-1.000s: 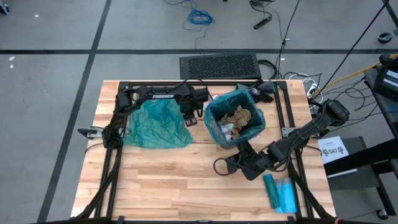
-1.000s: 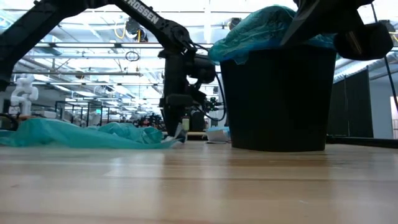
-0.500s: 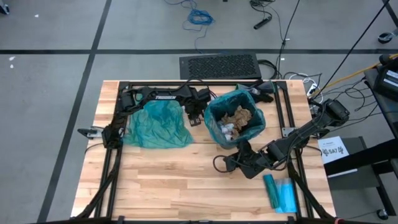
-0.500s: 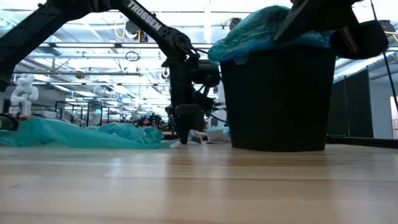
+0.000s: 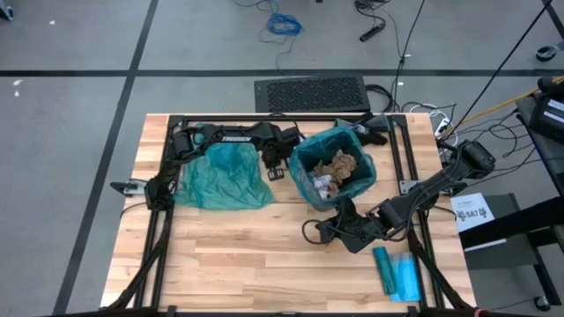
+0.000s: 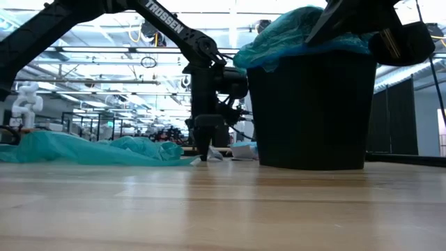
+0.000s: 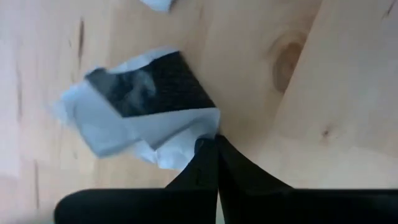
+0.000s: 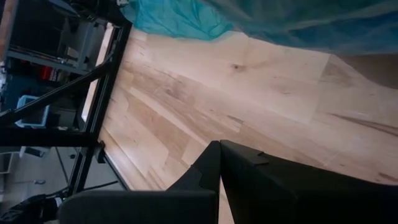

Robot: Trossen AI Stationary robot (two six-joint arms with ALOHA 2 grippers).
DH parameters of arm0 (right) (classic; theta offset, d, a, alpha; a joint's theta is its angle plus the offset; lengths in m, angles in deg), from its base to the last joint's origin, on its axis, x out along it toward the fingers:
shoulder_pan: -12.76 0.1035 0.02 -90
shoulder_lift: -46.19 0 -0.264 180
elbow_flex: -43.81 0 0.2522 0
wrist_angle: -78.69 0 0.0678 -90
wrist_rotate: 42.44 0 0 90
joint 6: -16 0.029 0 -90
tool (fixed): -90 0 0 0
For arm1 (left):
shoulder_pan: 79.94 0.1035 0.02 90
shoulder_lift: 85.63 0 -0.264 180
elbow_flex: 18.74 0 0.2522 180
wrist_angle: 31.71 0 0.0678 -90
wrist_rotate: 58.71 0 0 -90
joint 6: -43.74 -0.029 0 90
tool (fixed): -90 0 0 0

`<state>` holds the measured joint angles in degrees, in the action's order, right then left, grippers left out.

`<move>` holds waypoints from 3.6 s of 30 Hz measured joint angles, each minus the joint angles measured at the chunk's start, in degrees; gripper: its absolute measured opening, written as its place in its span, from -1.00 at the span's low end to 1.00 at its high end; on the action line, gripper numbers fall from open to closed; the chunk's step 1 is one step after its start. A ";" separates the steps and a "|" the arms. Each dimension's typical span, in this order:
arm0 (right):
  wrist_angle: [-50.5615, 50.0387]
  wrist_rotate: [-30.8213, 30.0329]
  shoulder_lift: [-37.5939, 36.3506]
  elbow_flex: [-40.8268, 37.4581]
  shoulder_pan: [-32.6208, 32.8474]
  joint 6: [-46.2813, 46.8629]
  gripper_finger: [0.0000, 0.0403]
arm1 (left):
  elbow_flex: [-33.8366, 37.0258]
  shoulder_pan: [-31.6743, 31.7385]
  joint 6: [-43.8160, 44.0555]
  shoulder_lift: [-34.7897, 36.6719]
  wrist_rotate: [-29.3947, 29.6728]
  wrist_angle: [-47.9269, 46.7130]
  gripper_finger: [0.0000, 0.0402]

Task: Place trash/remove bag and relplace
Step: Put the white paper into the trash bin

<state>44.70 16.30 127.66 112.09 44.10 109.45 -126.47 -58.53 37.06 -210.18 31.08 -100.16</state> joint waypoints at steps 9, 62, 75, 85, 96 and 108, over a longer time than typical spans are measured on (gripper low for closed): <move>-1.46 -0.25 0.00 0.00 -0.52 -0.25 -1.00 | -0.08 -2.64 1.87 5.57 -0.83 -6.84 -1.00; 0.79 -0.25 0.00 0.00 -1.77 0.40 -1.00 | -0.24 -0.49 -7.28 1.46 -7.02 -0.54 -0.29; 0.20 -0.29 0.00 0.00 -1.77 -0.25 -1.00 | -0.22 -1.34 -5.65 4.94 -5.49 -12.85 -0.98; 0.04 -0.29 0.00 0.00 -1.79 -2.12 -1.00 | -0.22 -0.07 0.35 17.95 0.85 -15.06 -0.99; 0.15 -0.29 0.00 0.00 -1.77 -3.96 -1.00 | -0.24 -1.50 4.90 29.92 1.11 -6.38 -1.00; 0.30 -0.28 0.00 0.00 -1.77 -3.92 -1.00 | -0.26 -8.64 4.91 31.52 -13.94 27.96 -1.00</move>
<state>45.00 16.02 127.66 112.09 42.33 105.53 -126.73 -67.18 41.97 -178.66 17.14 -72.20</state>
